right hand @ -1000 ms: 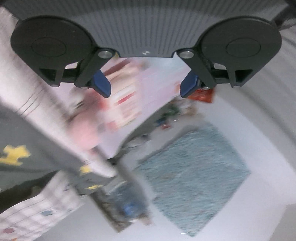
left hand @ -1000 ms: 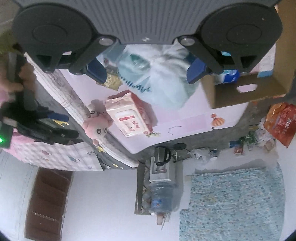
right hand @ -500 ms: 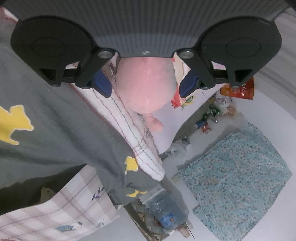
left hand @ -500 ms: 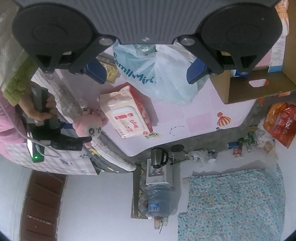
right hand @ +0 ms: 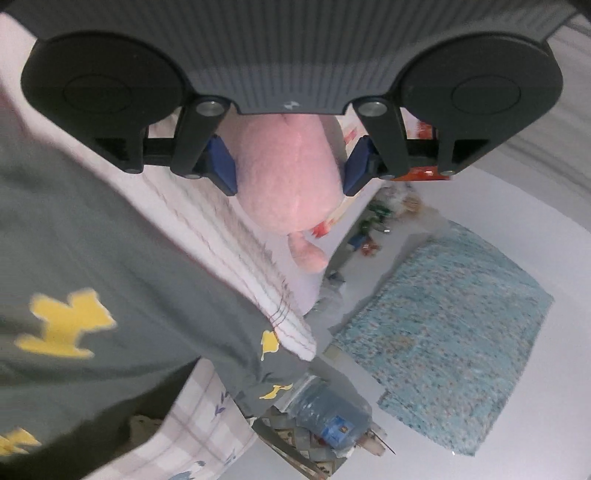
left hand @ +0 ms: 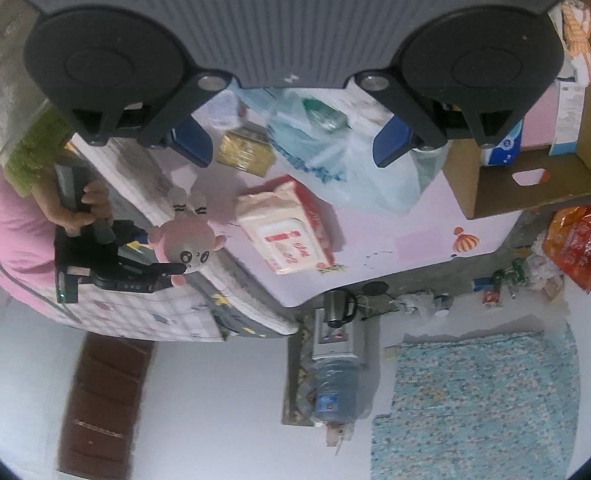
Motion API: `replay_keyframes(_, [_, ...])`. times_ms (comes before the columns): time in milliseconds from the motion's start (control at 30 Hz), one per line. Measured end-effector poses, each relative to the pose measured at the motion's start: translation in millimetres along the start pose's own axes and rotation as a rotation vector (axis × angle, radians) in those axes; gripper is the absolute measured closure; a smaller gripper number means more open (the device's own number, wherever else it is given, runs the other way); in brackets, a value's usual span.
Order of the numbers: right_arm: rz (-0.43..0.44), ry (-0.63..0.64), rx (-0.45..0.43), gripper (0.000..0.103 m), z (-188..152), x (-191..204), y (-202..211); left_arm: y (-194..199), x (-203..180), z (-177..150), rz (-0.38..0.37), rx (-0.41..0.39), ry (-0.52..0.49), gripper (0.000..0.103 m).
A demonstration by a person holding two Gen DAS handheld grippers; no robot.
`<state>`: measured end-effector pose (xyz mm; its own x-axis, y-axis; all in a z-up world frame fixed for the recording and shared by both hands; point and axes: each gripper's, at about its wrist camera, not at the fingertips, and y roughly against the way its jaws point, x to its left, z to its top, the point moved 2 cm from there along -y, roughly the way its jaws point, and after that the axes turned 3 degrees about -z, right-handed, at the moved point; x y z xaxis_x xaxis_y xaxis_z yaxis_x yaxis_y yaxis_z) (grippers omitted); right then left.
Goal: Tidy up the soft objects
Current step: 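Grasp the pink plush bunny with the right tool and lift it, then carry the bunny with the right tool over the box and lower it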
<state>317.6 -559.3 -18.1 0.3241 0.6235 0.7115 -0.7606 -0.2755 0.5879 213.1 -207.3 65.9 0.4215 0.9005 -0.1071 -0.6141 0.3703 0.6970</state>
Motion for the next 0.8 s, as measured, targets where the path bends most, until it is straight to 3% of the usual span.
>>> replay_keyframes(233, [0.145, -0.063, 0.026, 0.042, -71.8, -15.0, 92.2, 30.5, -32.3, -28.9, -0.060, -0.011, -0.097, 0.004])
replay_keyframes(467, [0.329, -0.080, 0.101, 0.041, -158.3, -6.4, 170.0, 62.8, -71.9, -63.8, -0.180, -0.035, -0.219, 0.003])
replay_keyframes(667, [0.455, -0.041, 0.257, 0.041, -220.7, 35.1, 188.7, 86.0, -87.0, -91.4, -0.319, -0.035, -0.215, 0.003])
replay_keyframes(733, [0.493, -0.014, 0.314, 0.041, -235.7, 58.4, 186.5, 97.3, -83.7, -99.8, -0.334, -0.054, -0.219, 0.003])
replay_keyframes(800, [0.505, 0.022, 0.346, 0.041, -247.7, 78.8, 183.7, 109.2, -76.6, -107.3, -0.299, -0.080, -0.214, 0.000])
